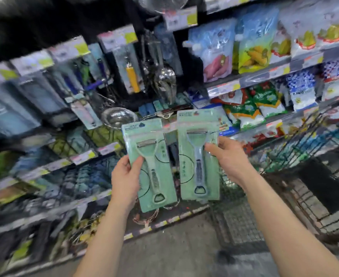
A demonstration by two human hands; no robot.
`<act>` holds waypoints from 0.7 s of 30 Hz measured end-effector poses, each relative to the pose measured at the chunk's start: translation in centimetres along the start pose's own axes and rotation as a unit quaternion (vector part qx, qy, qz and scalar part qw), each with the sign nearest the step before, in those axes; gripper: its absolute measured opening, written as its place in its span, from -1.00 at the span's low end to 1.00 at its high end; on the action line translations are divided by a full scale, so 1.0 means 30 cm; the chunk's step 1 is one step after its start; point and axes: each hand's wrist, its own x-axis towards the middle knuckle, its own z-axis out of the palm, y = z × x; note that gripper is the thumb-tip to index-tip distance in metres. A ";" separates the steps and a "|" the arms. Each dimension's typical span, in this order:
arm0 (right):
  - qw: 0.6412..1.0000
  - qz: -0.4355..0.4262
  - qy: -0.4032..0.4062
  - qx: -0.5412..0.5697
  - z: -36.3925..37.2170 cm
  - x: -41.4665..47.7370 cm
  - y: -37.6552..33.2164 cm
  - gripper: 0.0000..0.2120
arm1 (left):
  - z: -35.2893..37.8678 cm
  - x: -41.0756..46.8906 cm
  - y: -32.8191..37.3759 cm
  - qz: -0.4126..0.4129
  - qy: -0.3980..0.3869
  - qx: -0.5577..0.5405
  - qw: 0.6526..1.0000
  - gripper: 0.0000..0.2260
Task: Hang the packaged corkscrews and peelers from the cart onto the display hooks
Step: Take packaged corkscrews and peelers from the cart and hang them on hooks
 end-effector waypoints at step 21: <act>0.963 -0.069 -0.259 -0.007 1.514 -0.464 -0.279 -0.85 | -1.535 -0.368 -0.082 0.015 0.261 -0.027 0.965 -0.95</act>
